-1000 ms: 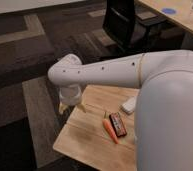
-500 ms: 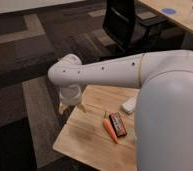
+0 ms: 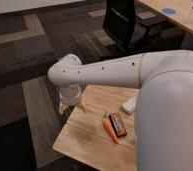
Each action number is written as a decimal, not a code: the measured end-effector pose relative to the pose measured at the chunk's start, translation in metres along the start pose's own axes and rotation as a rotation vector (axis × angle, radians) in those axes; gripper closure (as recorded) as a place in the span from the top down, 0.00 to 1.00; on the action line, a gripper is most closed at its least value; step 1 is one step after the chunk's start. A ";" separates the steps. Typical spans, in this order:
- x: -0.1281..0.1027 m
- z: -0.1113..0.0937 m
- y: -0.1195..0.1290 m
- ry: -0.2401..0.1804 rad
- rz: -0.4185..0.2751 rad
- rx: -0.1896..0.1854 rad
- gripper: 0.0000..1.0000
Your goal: Place the pepper in the ceramic cup
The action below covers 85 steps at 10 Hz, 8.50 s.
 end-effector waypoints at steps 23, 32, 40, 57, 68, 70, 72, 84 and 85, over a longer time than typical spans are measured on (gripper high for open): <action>0.007 0.024 -0.086 -0.013 -0.383 0.066 0.65; 0.012 0.062 -0.134 -0.103 -0.435 -0.007 0.65; 0.023 0.090 -0.147 -0.121 -0.472 -0.071 0.65; 0.016 0.094 -0.139 -0.079 -0.538 -0.026 0.04; -0.041 -0.047 -0.163 -0.234 -0.533 0.128 0.00; -0.038 -0.061 -0.187 -0.245 -0.497 0.151 0.00; -0.034 -0.065 -0.200 -0.256 -0.483 0.163 0.00; 0.038 -0.058 -0.282 -0.464 -0.353 0.188 0.00; 0.041 -0.058 -0.285 -0.488 -0.358 0.180 0.00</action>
